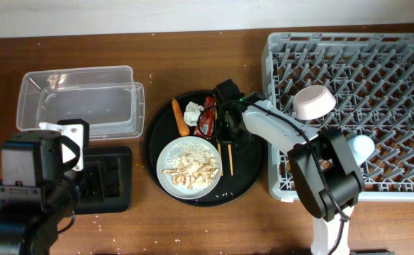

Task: Sort waste into correct bins and load items into the dishwasher rack
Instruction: 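Grasp the wooden chopsticks on the tray with the right gripper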

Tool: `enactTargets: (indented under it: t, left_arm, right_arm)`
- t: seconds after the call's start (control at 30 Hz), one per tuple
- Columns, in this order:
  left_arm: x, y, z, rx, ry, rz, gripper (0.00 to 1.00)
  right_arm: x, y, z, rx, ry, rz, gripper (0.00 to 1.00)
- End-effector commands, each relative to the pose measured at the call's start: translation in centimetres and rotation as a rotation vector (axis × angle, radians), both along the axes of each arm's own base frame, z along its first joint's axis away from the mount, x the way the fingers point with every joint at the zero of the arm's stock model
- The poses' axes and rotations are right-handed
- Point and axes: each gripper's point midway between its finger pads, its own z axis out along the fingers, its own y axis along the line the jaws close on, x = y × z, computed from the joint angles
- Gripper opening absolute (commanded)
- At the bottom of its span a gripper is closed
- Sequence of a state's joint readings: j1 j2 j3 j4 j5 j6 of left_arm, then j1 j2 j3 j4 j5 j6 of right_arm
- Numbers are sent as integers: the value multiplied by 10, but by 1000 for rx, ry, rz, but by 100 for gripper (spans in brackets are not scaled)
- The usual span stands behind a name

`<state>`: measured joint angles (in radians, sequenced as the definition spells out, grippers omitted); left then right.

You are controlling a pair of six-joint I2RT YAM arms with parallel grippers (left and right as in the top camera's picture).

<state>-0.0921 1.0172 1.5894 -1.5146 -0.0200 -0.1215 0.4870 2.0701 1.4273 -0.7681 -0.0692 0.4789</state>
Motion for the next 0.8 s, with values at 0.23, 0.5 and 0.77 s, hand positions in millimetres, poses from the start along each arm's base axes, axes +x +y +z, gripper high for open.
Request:
enactTargets:
  t: [0.23, 0.5, 0.77]
  left_arm:
    - [-1, 3, 3, 5, -14, 19, 99]
    - [-1, 3, 3, 5, -14, 19, 99]
    - [-1, 3, 3, 5, -14, 19, 99]
  right_arm:
    - [30, -120, 161, 1, -311, -119, 4]
    - [33, -127, 134, 57, -228, -23, 33]
    - [8, 20, 82, 31, -195, 91, 41]
